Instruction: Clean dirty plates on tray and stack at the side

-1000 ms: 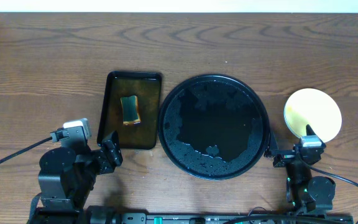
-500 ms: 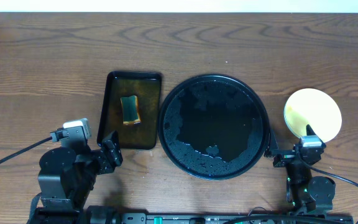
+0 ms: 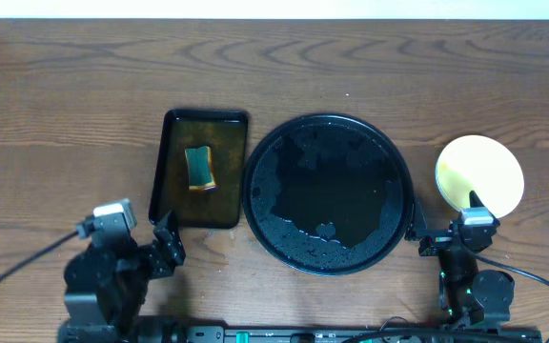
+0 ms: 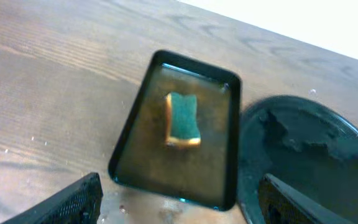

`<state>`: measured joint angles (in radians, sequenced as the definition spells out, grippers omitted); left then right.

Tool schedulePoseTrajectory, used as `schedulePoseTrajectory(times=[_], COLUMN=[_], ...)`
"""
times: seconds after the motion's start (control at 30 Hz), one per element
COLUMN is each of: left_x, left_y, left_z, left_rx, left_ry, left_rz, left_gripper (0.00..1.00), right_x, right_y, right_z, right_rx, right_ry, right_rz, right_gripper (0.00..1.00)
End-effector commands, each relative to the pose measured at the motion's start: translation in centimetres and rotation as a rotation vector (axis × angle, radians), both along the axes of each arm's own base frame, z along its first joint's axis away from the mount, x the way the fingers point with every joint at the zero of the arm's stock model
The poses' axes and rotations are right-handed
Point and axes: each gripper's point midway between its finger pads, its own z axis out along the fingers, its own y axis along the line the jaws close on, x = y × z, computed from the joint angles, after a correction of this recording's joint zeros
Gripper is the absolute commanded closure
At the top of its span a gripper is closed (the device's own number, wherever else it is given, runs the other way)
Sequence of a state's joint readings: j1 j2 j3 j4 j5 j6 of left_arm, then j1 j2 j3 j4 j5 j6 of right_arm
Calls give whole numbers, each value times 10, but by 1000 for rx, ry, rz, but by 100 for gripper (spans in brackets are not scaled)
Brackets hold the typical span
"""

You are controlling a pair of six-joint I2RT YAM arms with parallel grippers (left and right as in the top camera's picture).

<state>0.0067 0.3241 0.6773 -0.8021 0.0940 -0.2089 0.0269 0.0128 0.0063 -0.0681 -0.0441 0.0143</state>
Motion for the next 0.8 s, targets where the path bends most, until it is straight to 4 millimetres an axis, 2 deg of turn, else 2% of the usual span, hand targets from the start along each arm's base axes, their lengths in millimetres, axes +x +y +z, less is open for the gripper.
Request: schedulePoseTrajectory(times=[0.0,0.17,0.33,0.4,0.5,0.77], left_x=[6,26,52,56,54,54], left_y=[12,17,19,19,12,13], left_z=[-35,-52,-48,-51,-73,-76], left_rx=[17,25,50,51,31,31], left_ry=[-60,-239,-447,-486,-396,-381], left_rz=[56,77,73,70,34,36], left_gripper=[19,20,20,20,19,19], right_x=[0,0,0,0,0,0], right_y=[2,2,2,2,2,2], right_z=[-1,-1,-1,-1,-1,-1], right_rx=[-2,-2,-2,-2,-2,-2], right_ry=[3,3,3,3,3,3], right_rz=[4,4,4,4,4,4], right_gripper=[1,1,1,1,1,1])
